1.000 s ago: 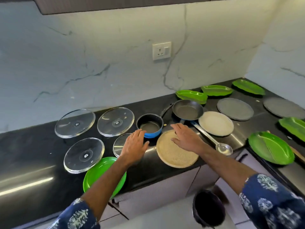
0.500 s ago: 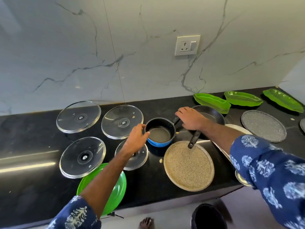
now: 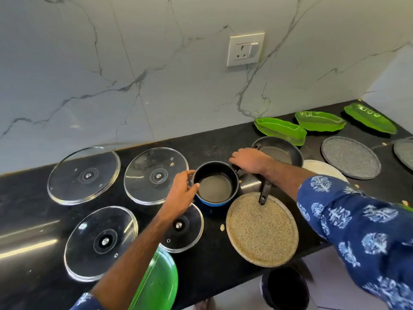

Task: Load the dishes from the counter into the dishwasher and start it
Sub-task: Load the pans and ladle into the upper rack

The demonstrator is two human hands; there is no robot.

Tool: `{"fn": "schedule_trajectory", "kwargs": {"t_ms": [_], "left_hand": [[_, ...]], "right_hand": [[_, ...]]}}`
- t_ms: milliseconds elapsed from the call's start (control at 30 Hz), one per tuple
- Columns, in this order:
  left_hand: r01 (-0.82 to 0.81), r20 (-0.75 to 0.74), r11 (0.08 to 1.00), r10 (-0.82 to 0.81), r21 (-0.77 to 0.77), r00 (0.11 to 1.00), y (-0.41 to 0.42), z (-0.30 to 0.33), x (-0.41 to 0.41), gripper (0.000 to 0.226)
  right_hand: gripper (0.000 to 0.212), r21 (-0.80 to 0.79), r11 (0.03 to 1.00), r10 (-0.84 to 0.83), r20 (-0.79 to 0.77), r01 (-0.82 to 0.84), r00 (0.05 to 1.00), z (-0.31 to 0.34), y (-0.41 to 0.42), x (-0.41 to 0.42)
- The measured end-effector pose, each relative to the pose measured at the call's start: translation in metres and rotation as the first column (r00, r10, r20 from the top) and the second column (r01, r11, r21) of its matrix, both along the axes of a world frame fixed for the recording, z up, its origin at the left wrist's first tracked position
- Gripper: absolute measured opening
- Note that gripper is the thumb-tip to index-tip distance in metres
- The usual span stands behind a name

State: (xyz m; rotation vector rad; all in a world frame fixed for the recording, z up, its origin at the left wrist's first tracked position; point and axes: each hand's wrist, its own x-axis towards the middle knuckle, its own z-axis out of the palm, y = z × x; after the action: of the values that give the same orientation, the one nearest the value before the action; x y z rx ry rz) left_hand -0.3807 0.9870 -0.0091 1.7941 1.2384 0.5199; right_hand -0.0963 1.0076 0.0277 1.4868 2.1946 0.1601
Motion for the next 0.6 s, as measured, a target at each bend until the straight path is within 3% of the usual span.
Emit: {"fn": "schedule_trajectory", "kwargs": {"t_ms": [100,200,267,333,433,600], "left_hand": [[0.032,0.056,0.991,-0.039,0.131,0.998,0.003,0.011,0.003,0.048],[0.008,0.166,0.976,-0.045,0.219,0.985,0.005,0.024,0.016,0.053],[-0.009,0.281,0.994,-0.022,0.111,0.959,0.006,0.034,0.032,0.058],[0.075,0.393,0.997,-0.062,-0.017,0.917,0.002,0.047,0.053,0.063],[0.315,0.486,0.946,-0.240,-0.077,0.841,-0.012,0.058,0.093,0.062],[0.582,0.549,0.805,-0.437,-0.114,0.712,-0.085,0.079,0.182,0.044]], "right_hand": [[0.025,0.091,0.995,0.042,-0.014,-0.040,0.999,0.020,-0.017,0.014],[0.023,0.184,0.982,-0.021,-0.093,0.038,0.995,0.048,-0.045,0.035],[0.029,0.223,0.963,-0.113,-0.169,0.150,0.979,0.064,-0.073,0.049],[0.037,0.252,0.921,-0.233,-0.253,0.296,0.939,0.075,-0.114,0.059],[0.033,0.272,0.820,-0.374,-0.411,0.503,0.832,0.081,-0.192,0.065],[0.027,0.168,0.549,-0.581,-0.628,0.818,0.519,0.078,-0.347,0.042]]}}
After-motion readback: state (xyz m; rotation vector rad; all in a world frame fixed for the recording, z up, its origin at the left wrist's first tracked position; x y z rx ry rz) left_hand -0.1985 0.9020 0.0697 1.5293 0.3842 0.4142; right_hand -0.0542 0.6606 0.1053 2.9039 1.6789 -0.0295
